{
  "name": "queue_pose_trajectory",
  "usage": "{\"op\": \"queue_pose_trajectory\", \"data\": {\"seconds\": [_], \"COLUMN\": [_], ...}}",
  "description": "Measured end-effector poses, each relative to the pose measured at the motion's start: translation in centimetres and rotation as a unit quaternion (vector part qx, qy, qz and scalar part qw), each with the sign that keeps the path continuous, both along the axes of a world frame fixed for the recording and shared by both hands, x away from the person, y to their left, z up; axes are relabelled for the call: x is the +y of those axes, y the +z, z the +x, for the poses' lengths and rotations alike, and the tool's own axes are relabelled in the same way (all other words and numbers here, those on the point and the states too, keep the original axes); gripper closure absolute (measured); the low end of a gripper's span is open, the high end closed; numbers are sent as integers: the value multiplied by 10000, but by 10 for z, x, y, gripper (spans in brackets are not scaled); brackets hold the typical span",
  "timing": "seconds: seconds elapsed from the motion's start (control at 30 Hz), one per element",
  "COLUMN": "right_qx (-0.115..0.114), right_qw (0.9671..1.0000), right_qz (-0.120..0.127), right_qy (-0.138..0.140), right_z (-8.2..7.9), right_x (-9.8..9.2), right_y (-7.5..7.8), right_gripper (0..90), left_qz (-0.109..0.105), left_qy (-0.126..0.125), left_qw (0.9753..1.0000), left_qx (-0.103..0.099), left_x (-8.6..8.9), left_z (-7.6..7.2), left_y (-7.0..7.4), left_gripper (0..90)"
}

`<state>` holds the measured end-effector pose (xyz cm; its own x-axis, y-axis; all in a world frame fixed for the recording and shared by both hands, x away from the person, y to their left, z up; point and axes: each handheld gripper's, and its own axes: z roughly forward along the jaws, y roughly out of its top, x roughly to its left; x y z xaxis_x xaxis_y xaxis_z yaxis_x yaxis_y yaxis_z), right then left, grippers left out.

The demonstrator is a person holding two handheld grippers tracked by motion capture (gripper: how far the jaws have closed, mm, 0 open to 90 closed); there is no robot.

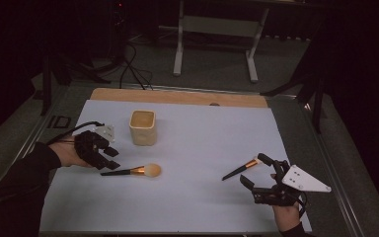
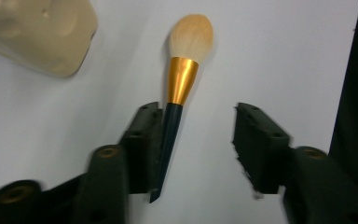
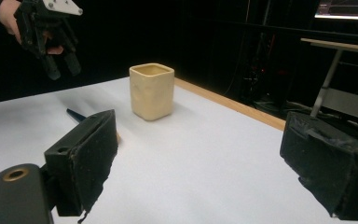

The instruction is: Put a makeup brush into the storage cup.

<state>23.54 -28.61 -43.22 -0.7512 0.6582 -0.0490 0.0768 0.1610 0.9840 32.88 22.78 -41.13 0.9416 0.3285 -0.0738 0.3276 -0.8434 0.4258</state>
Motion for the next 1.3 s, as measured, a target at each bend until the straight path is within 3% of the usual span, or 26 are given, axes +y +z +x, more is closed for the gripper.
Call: {"op": "queue_pose_trajectory", "data": {"seconds": [0.3,0.6,0.93,1.07,1.3], "right_qx": [2,14,26,27,32], "right_qw": [10000,10000,10000,10000,10000], "right_qz": [-11,-36,-34,-39,-40], "right_qy": [2,3,-4,-1,1], "right_z": [0,0,-1,-1,-1], "right_x": [0,1,0,0,0], "right_y": [0,-1,-1,-1,-1], "right_gripper": [109,109,109,109,110], "left_qz": [260,575,699,838,884], "left_qy": [-191,-226,-432,-499,-555], "left_qw": [9995,9981,9966,9952,9945], "left_qx": [27,51,50,85,106], "left_x": [-12,-28,-43,-50,-56], "left_z": [1,6,8,9,12], "left_y": [0,0,-1,-6,-14], "left_gripper": [472,310,303,302,302]}}
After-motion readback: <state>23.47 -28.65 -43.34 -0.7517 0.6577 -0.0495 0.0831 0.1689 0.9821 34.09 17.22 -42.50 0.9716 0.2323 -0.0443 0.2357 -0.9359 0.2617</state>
